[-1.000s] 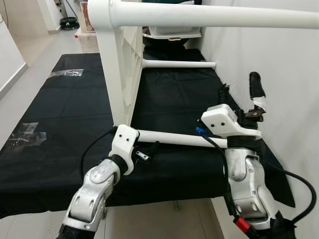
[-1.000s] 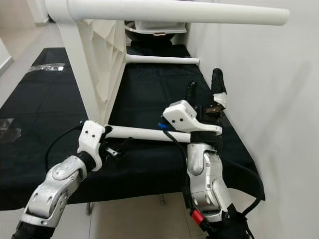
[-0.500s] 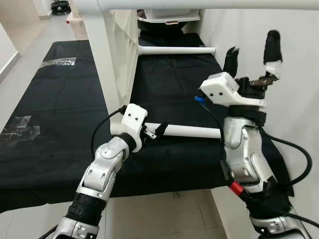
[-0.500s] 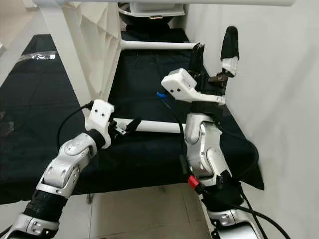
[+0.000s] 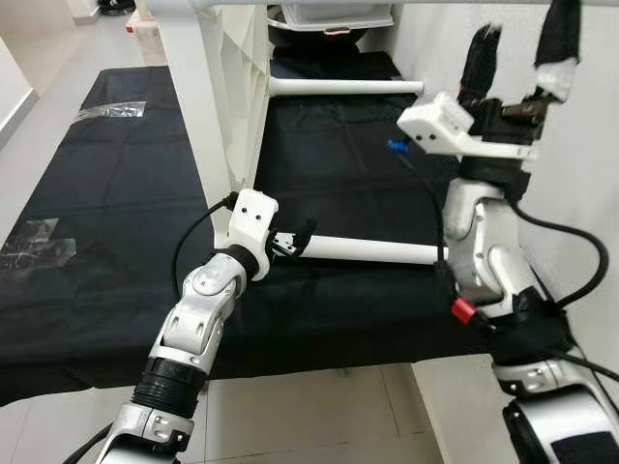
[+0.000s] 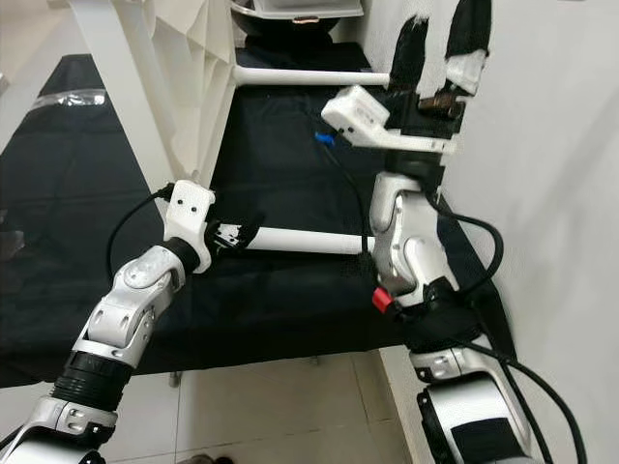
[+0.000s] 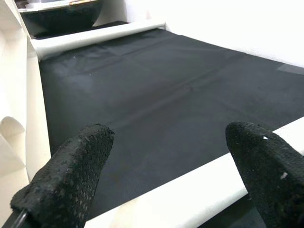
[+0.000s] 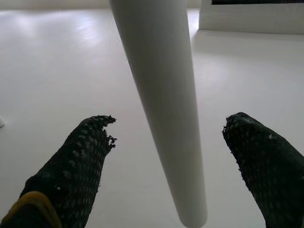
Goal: Building children table
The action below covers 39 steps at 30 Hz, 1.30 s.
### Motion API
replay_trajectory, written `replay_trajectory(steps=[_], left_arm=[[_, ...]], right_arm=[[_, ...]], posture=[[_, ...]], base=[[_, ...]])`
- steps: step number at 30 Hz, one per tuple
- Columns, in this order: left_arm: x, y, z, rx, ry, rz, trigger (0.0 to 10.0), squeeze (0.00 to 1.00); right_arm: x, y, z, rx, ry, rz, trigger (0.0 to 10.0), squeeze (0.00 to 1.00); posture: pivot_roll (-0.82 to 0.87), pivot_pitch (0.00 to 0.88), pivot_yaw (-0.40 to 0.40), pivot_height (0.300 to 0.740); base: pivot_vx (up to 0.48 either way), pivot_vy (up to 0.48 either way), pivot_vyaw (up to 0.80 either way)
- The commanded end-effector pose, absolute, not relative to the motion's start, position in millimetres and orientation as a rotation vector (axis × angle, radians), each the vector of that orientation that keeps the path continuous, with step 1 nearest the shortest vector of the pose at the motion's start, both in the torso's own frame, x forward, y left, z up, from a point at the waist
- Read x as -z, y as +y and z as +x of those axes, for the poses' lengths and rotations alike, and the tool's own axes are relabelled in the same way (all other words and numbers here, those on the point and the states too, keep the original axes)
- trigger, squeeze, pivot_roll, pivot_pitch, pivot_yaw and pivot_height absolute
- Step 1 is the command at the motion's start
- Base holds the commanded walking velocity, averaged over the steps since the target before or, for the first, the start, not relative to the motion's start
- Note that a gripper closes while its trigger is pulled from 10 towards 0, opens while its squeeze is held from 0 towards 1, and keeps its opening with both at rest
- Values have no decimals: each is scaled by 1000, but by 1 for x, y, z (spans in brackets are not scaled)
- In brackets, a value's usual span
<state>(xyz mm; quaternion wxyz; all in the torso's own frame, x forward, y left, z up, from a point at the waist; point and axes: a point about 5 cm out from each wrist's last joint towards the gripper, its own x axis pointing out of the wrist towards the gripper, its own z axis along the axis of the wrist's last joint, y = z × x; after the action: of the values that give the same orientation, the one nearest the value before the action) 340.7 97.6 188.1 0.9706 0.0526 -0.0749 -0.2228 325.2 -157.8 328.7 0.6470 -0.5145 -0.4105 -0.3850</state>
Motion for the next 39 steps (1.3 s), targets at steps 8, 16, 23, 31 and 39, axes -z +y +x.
replay_trajectory(steps=[8,16,23,31,39], left_arm=[[-187,108,346,405,-153,144,10000,0],[-184,120,348,346,-152,171,10000,0],[-180,127,353,274,-139,197,10000,0],[-173,135,356,217,-119,209,10000,0],[-174,138,358,199,-121,207,10000,0]], right_arm=[[-335,-154,335,912,-971,-1185,10000,0],[-349,-149,346,921,-1007,-1184,10000,0],[-354,-147,349,923,-1020,-1195,10000,0],[-360,-144,354,926,-1039,-1220,10000,0],[-362,-139,367,904,-1001,-1279,10000,0]], posture=[[79,135,-39,740],[75,125,-45,740],[68,131,-49,740],[64,139,-45,740],[69,148,-48,740]], base=[[0,0,0],[0,0,0],[0,0,0],[0,0,0],[0,0,0]])
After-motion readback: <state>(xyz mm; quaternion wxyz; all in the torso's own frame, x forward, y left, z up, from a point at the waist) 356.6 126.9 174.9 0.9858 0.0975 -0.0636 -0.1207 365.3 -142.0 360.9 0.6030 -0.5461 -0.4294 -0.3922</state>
